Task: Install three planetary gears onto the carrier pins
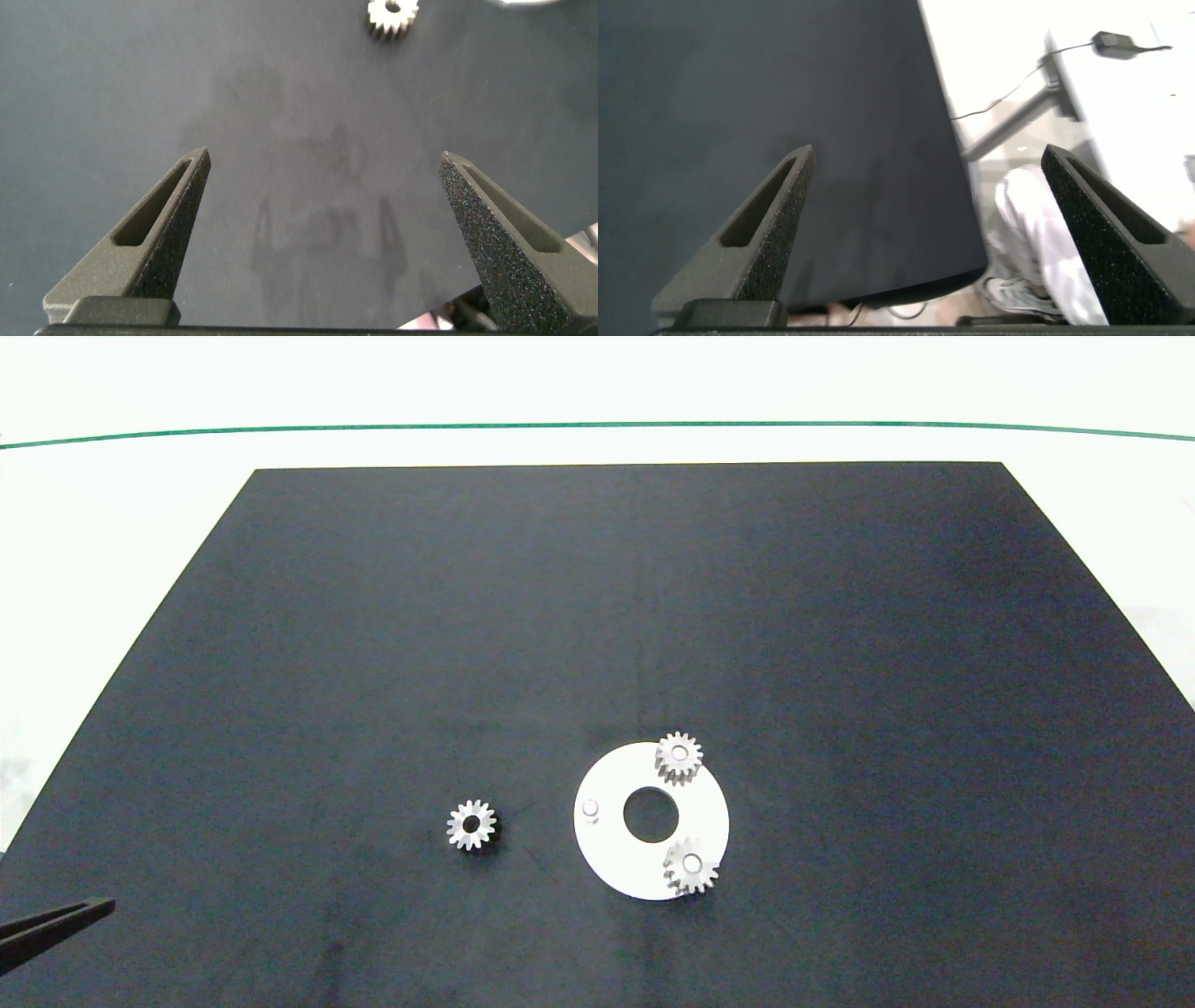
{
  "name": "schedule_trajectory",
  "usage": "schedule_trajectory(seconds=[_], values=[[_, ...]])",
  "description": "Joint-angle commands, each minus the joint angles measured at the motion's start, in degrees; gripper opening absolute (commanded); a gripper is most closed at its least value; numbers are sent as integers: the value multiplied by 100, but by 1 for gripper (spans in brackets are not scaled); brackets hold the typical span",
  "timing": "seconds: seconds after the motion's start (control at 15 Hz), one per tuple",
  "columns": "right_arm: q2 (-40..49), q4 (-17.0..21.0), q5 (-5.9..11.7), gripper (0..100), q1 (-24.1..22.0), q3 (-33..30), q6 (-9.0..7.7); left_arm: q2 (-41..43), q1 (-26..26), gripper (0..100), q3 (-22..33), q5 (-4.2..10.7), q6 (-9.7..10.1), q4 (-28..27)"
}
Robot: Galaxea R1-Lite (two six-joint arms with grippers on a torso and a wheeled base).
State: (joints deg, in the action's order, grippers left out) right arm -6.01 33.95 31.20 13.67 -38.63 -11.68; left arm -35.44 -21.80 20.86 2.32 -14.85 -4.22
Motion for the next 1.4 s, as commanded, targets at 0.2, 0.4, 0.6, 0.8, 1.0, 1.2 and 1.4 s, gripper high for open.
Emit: schedule_trajectory(seconds=[0.2,0.4,0.6,0.8,1.0,1.2,1.4], values=[[-111,-11,-325,100,312,277,210,-974,18,100,94,14,-1,475],[-85,-20,-430,100,400,427,210,-1510,44,100,-91,23,-1,1090],[-41,-20,-588,100,391,541,201,-2257,35,100,-196,41,-36,1547],[-14,-20,-623,100,391,646,201,-2995,-35,100,-240,58,-150,2391],[74,-29,-755,100,391,743,183,-3496,-316,100,-240,94,-185,2909],[30,-117,-782,100,400,743,183,-3962,-668,100,-240,357,-168,3419],[21,-117,-799,100,400,743,183,-4129,-905,100,-196,445,-159,3621]])
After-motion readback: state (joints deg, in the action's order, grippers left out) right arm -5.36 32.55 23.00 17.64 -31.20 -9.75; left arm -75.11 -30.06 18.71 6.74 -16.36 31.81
